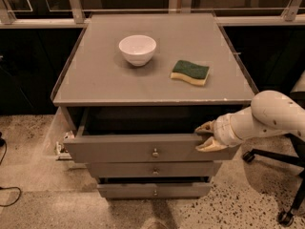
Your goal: Open top drawer
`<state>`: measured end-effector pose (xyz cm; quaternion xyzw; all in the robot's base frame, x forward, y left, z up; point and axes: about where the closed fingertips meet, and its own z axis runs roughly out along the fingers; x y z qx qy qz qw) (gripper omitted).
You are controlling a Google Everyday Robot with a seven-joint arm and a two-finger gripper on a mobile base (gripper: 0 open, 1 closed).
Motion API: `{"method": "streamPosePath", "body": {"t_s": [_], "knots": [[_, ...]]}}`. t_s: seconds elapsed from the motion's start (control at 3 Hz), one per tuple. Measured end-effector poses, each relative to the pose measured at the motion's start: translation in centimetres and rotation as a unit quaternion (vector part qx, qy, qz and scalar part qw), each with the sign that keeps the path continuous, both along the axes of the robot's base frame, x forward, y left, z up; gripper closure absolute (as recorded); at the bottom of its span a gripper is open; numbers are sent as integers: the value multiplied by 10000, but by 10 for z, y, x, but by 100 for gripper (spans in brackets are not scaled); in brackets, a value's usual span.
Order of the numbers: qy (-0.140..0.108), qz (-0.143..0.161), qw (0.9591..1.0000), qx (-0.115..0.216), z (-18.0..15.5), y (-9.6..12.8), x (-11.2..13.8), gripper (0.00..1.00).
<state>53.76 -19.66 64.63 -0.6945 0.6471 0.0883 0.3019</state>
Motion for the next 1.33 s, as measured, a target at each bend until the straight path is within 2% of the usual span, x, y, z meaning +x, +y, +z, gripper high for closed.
{"method": "streamPosePath", "body": {"t_s": [0.33, 0.67, 1.0, 1.33], "knots": [[1, 0, 10000, 1, 0, 0, 0, 60], [122, -66, 9998, 139, -7, -6, 0, 37], [216, -96, 9996, 184, -10, -7, -5, 40], [217, -96, 9996, 184, -9, -7, -5, 63]]}}
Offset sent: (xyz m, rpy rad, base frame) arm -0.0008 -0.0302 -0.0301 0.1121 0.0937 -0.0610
